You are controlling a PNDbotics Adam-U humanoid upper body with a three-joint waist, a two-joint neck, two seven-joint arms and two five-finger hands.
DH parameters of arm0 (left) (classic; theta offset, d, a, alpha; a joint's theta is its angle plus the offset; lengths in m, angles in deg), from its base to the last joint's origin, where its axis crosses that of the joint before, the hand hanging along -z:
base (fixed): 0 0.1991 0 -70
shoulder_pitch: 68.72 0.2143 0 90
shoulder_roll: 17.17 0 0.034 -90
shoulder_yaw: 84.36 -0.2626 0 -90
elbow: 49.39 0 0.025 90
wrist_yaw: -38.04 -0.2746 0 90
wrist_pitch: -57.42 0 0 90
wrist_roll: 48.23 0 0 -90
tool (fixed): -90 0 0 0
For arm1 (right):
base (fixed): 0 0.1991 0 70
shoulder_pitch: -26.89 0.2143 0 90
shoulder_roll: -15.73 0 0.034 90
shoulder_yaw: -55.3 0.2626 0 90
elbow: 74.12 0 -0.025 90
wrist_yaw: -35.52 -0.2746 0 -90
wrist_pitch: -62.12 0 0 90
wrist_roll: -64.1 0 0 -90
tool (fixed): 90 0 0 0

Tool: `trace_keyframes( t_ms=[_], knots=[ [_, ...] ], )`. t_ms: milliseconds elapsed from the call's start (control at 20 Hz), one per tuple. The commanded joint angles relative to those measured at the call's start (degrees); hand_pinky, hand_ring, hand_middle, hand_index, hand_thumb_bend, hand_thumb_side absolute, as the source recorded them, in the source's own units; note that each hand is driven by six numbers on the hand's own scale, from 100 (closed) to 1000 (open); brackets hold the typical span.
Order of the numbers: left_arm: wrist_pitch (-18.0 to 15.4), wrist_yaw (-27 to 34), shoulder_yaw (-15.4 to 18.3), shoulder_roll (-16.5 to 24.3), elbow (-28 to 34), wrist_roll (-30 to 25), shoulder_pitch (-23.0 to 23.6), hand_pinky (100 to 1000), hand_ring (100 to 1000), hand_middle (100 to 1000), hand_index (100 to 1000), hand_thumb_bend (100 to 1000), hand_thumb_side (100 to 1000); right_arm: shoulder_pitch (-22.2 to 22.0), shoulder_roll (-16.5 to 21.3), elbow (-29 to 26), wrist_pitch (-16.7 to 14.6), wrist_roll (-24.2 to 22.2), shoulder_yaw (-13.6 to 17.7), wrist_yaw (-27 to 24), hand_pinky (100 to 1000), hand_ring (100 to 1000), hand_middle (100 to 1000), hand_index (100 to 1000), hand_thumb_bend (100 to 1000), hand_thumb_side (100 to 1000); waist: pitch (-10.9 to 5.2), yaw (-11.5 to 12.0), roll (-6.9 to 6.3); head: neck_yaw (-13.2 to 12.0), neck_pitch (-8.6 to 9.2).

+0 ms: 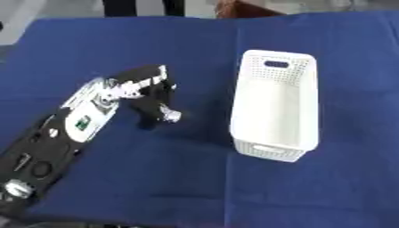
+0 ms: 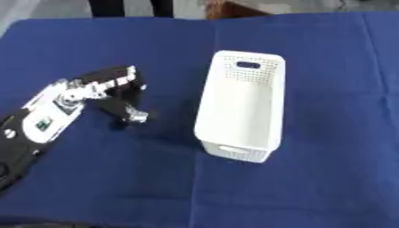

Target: Pick up objects on the table and place them in the box.

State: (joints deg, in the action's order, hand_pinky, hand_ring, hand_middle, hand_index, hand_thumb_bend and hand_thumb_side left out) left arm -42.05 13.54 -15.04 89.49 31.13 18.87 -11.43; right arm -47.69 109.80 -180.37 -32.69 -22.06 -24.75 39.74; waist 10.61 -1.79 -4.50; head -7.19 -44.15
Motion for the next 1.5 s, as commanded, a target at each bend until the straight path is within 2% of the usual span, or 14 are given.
trace_keyframes(
  t_ms=[50,750,900,1200,1500],
  knots=[
    [0.2,1.0,0.1,2.7,1.6,-0.8,-1.5,100,100,100,100,559,586,0.2,1.7,-0.8,-0.1,0.2,0.5,0.1,601,709,814,943,100,795,-1.17,0.1,0.15,0.0,0.03],
    [1.4,1.4,0.7,2.8,2.6,1.6,-1.8,100,100,100,100,536,606,0.0,1.7,-0.8,-0.1,0.3,0.6,0.2,602,710,814,943,100,794,-1.26,0.2,0.14,0.1,0.03],
    [3.7,1.8,1.1,2.6,2.9,4.5,-1.8,100,100,100,100,525,614,0.1,1.7,-0.8,-0.1,0.3,0.7,0.2,602,710,814,943,100,794,-1.3,0.2,0.16,0.1,0.03],
    [11.5,1.9,1.1,2.7,5.1,14.5,-2.0,100,100,100,100,499,627,0.1,1.7,-0.8,-0.1,0.3,0.6,0.2,602,710,814,943,100,794,-1.42,0.2,0.13,0.3,0.03],
    [13.1,2.3,0.6,2.7,6.2,14.6,-2.4,100,100,100,100,499,627,0.1,1.8,-0.7,-0.1,0.3,0.7,0.2,602,710,814,943,100,794,-1.53,0.2,0.11,0.5,0.03]
  ],
)
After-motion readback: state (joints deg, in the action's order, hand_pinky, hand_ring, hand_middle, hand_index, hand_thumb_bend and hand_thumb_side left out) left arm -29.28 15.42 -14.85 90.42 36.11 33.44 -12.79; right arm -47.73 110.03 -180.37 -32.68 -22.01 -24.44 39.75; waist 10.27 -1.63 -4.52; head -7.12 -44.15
